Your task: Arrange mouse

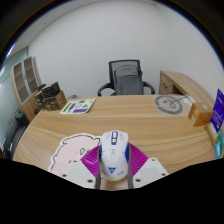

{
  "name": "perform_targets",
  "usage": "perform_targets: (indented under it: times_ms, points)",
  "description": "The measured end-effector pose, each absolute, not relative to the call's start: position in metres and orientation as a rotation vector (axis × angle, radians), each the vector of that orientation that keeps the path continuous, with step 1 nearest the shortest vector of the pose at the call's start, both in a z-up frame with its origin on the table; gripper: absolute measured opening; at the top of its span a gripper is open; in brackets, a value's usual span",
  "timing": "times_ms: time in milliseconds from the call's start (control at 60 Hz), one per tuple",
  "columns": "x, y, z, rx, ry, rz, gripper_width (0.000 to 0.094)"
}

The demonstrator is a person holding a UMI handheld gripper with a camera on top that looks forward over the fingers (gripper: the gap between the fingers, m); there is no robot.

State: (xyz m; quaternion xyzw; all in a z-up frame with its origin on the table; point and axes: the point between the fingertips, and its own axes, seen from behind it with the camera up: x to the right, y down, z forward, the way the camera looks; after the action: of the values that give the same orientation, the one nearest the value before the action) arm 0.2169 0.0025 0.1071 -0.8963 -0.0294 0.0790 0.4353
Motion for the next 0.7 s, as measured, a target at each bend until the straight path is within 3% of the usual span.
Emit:
perform_targets:
  times_ms: [133, 300, 467, 617, 650, 683, 700]
  points:
    - [0.130, 0.013, 0.100, -2.252, -0.052, 0.193, 0.0354]
    - [0.079, 0.023, 0.076, -2.293, 0.065, 0.121, 0.0354]
    - [0.082, 0.016, 0.053, -2.335, 0.026, 0.037, 0.0367]
    - [0.084, 0.013, 0.054, -2.363, -0.004, 0.021, 0.0571]
    - [0.083, 0.008, 0.055, -2.381, 0.003, 0.024, 0.0686]
    - [0.081, 0.003, 0.059, -2.379, 0.014, 0.024, 0.0874]
    - [0.079, 0.001, 0.063, -2.372, 0.021, 0.030, 0.0845]
